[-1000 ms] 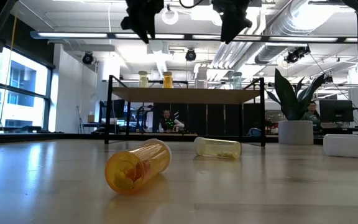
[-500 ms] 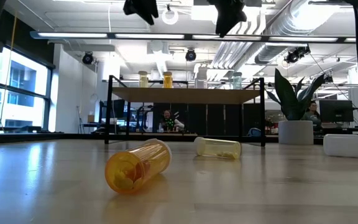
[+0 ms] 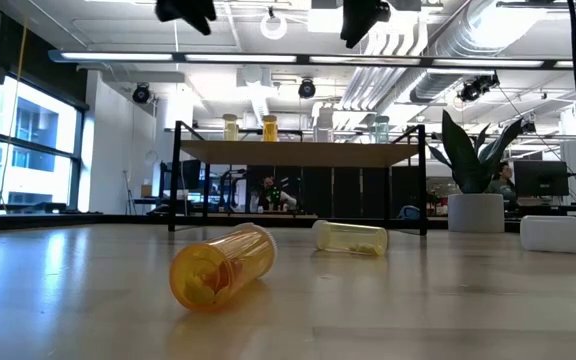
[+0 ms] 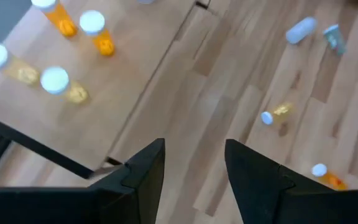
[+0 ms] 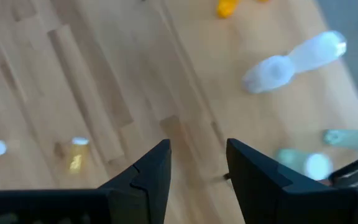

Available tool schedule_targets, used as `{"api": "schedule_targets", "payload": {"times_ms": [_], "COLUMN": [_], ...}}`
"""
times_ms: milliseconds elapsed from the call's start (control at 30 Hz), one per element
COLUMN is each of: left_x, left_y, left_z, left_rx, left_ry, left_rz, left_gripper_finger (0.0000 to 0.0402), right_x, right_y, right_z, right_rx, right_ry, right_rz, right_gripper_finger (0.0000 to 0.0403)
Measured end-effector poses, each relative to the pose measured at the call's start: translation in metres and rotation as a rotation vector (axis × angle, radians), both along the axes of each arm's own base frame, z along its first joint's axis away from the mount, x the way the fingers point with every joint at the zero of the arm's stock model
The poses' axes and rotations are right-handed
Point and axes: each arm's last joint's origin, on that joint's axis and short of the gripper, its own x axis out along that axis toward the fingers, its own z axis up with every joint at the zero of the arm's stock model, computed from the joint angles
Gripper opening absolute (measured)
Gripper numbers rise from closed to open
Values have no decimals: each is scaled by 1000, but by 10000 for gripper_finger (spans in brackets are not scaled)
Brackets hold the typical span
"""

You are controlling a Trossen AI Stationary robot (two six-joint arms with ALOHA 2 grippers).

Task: Pick and place medicine bottles onto shelf by color
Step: Put the yellow pill bottle on the shelf and align it to the other yellow pill bottle

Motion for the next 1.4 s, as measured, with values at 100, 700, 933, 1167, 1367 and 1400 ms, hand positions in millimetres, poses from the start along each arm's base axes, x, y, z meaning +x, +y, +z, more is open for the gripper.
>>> {"api": "schedule_targets", "payload": {"times_ms": [100,700,933,1167,1367,1400], "left_x": [-16,-86,-97,-98,-95,-94], "left_y": [-12,-62,-73,-82,-89,-90], "left_z": [-8,-53,-75,-95,-97,-96], "left_rx": [-14,-29,-48,-57,-75,-79], "left_ry": [-43,-290,-389,-473,-515,-526], "left_rz": [17,4,-49,-113,-170,-179], "left_gripper_finger": [156,156,156,157,157,157], "right_x": [5,-1,-27,-59,-84,-87], "right_y": [14,78,99,122,142,145], "right_z": [-6,-63,-80,-91,-103,-106], "right_rx": [19,44,102,195,260,267], "right_ry": [18,148,74,-40,-99,-102], "right_rz": [7,-61,-162,-253,-323,-339], "right_gripper_finger": [146,146,146,146,146,146]}}
